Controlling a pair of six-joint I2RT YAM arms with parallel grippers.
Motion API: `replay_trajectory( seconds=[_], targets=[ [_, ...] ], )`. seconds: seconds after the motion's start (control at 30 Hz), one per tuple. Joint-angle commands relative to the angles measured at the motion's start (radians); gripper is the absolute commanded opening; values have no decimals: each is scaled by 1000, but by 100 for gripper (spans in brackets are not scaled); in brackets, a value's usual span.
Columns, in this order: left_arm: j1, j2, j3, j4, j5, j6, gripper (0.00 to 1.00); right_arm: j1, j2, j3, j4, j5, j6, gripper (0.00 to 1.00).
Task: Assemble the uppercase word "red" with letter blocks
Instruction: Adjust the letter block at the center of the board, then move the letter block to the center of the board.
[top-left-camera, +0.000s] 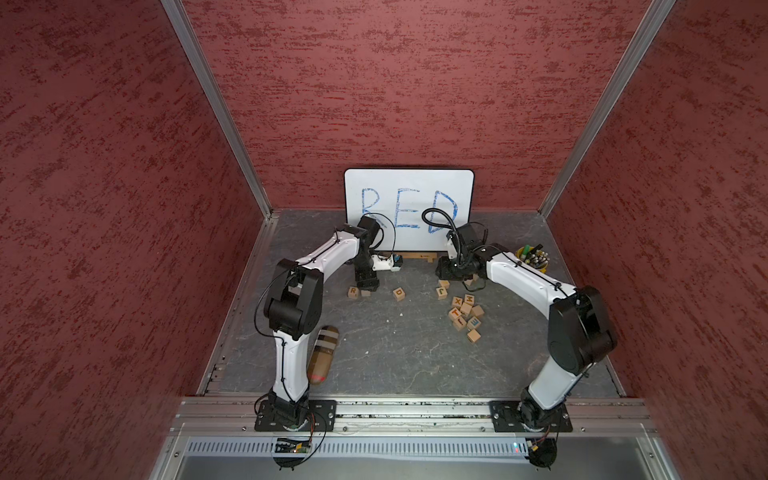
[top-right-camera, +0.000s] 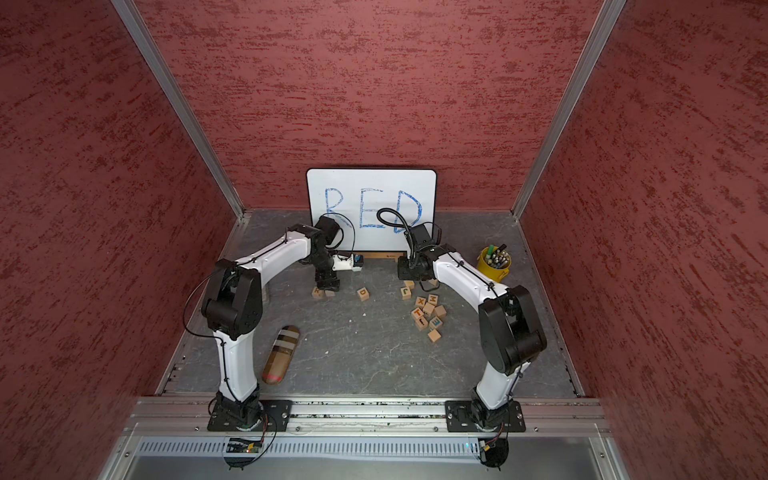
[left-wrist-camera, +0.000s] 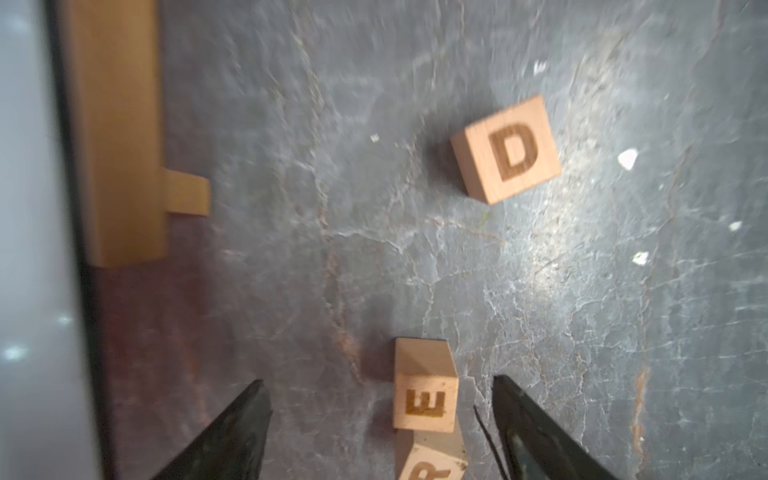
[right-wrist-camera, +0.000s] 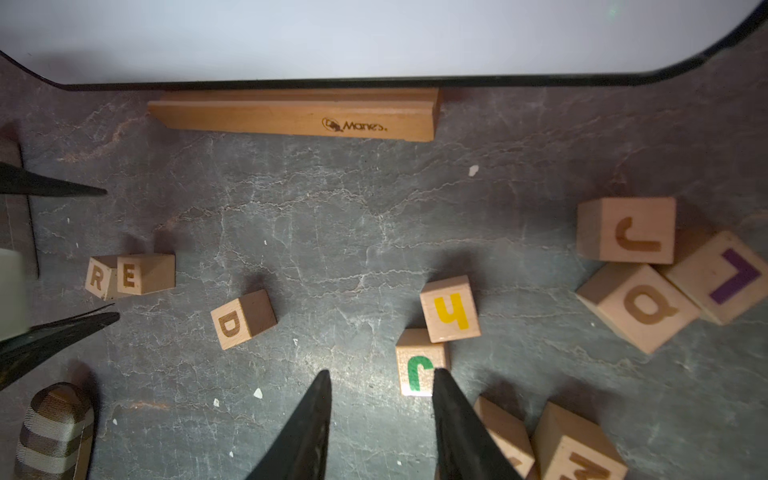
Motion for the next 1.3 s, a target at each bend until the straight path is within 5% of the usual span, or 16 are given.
replay_trajectory(
  seconds=[0.0, 0.3, 0.6, 0.8, 1.27],
  targets=[
    [-70, -42, 50, -80, 52, -46, 88, -25, -45, -7, 5, 57, 39, 42],
    [-199, 99, 233, -270, 117, -413, 87, -67, -137, -41, 38, 56, 98, 42],
    [-253, 153, 241, -188, -33, -703, 87, -68, -154, -78, 64, 35, 89, 42],
    [-255, 197, 253, -172, -113, -788, 81, -70, -171, -108, 72, 34, 80, 42],
    [-258, 236, 223, -179, -99, -850, 64, -78, -180, -128, 81, 26, 54, 42]
  ],
)
